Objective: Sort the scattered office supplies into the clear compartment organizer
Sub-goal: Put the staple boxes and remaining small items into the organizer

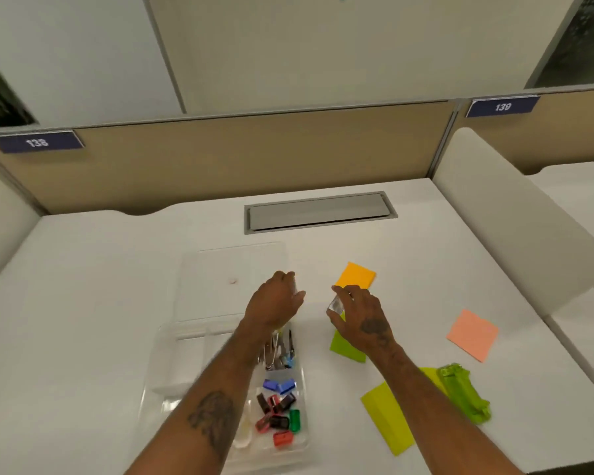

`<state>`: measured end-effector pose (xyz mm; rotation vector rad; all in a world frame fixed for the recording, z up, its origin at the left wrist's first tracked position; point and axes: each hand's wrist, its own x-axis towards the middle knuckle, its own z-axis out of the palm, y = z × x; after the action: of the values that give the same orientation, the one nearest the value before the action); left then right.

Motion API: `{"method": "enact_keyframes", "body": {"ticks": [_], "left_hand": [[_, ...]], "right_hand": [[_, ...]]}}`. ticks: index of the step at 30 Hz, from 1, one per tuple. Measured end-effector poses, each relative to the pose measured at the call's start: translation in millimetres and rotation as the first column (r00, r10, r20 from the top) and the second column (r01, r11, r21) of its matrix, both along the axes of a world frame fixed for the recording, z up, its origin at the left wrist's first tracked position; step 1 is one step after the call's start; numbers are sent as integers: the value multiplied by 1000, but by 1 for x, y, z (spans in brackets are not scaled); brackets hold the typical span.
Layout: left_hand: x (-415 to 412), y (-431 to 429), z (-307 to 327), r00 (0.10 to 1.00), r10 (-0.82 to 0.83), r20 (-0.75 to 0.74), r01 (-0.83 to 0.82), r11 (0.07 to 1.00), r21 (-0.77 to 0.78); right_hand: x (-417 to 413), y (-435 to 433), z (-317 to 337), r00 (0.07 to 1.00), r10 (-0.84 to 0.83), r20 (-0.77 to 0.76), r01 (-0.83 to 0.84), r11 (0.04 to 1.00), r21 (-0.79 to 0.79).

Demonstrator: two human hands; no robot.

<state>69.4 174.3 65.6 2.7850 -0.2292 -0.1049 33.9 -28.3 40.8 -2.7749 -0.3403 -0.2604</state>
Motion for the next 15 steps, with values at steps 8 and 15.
{"method": "enact_keyframes", "body": {"ticks": [8, 15], "left_hand": [[-70, 145, 17, 990, 116, -78, -126, 981, -145], [-107, 183, 11, 994, 71, -83, -84, 984, -159]], "right_hand": [[-30, 131, 5, 976, 214, -50, -211, 976, 61], [-41, 181, 12, 911, 265, -317, -269, 963, 32]]}}
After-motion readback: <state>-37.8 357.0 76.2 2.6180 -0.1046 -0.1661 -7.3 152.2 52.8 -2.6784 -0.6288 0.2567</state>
